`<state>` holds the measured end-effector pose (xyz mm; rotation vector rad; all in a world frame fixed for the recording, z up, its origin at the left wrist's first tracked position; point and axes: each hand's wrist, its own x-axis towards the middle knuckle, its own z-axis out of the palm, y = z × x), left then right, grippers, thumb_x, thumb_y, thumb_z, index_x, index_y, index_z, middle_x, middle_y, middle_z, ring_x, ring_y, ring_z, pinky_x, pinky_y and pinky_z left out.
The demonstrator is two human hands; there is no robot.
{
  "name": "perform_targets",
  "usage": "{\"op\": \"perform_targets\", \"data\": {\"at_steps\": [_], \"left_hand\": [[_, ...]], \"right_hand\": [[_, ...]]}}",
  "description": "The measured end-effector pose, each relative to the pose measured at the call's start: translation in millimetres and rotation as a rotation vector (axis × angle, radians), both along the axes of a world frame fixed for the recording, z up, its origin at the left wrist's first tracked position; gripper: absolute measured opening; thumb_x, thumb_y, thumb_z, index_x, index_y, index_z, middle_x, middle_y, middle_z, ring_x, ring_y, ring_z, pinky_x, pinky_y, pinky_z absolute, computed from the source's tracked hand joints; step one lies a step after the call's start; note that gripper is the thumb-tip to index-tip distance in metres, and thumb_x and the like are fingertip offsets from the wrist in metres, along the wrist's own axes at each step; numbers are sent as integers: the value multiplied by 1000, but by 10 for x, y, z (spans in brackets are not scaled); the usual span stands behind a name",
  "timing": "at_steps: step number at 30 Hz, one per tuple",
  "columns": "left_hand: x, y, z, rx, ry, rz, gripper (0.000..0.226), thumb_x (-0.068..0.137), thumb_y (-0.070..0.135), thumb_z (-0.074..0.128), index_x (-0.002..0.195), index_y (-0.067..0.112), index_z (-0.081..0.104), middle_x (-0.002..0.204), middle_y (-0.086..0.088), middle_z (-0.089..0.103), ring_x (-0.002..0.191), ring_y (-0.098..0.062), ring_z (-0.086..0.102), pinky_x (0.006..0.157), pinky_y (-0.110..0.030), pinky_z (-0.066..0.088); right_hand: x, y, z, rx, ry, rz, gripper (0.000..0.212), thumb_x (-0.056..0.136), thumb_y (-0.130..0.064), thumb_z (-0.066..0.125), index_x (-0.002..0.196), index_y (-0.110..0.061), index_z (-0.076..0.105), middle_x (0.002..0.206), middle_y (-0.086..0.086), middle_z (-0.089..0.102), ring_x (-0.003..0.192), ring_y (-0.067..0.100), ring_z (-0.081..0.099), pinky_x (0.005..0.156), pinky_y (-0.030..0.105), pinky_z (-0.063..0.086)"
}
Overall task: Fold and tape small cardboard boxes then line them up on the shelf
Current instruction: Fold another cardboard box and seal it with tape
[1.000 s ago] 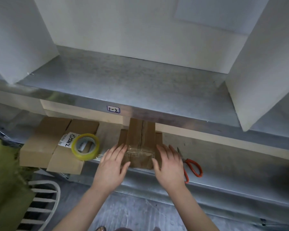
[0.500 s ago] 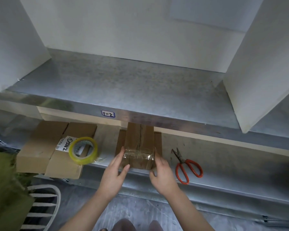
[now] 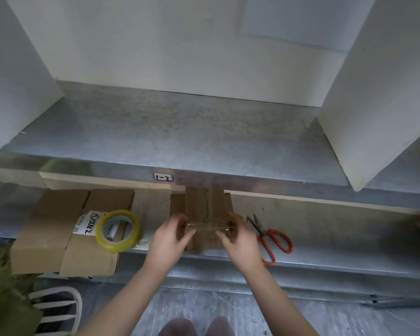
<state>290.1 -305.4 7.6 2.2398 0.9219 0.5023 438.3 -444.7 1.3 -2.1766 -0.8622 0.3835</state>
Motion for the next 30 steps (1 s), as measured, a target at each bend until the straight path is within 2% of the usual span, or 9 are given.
{"op": "perform_targets", "data": {"at_steps": [4,7,10,12,17,21,26,28,30], "left_hand": [[18,-105,-18,126,63,-57,34,93,32,60,124,18,59,114,-4,61,97,-24,64,77,-32,52],[-67,102,36,-83,113,-188,38,95,49,49,131,36,49,124,9,52,111,-10,54,92,-25,45],[-149,406,137,-320,190,-367,37,92,47,57,126,58,44,124,12,58,111,-1,56,98,-24,47],[-127,520,173,-308,235,-437,50,87,35,69,123,61,45,118,17,59,104,4,58,93,-16,48],[33,493,141,-106,211,-374,46,80,33,77,120,43,56,113,15,60,95,-1,58,89,-23,50],[63,215,-8,31,116,-213,41,88,26,66,127,31,55,127,3,52,110,-14,55,95,-21,43],[58,79,-61,-185,-75,-120,41,85,30,72,123,25,57,129,11,42,116,-4,43,96,-3,28],[91,24,-47,-133,-87,-97,37,86,26,72,120,20,59,124,7,50,111,-5,48,89,1,28],[124,-125,-47,-117,-102,-70,36,85,23,72,118,17,59,119,2,55,109,-10,53,91,-10,35]], "right_hand": [[-66,16,36,70,-39,19,59,85,-29,72,137,-22,46,108,-9,65,86,13,68,74,23,53],[100,-64,120,-35,36,161,61,83,-18,65,139,-31,42,117,-14,60,104,10,64,84,11,48],[271,-111,189,-161,46,268,64,84,-8,58,141,-32,41,130,-6,59,115,12,59,95,22,49],[325,-64,223,-173,41,294,58,87,-10,63,138,-29,45,129,-4,60,115,12,60,98,26,50],[307,21,206,-159,9,231,49,84,-21,74,128,-25,52,118,-8,64,102,8,63,91,26,53],[145,18,87,-31,-36,106,44,85,-15,71,126,-21,56,111,-4,68,99,12,66,88,30,54],[-19,16,8,72,81,18,52,82,-35,76,127,-25,52,114,-13,59,103,2,55,82,0,36],[-48,11,-9,77,-1,-8,45,86,-33,72,127,-23,54,118,-7,62,104,8,59,83,11,43],[-59,-38,-15,56,-145,-21,38,89,-28,68,125,-23,57,116,-2,65,101,15,63,80,24,50]]}}
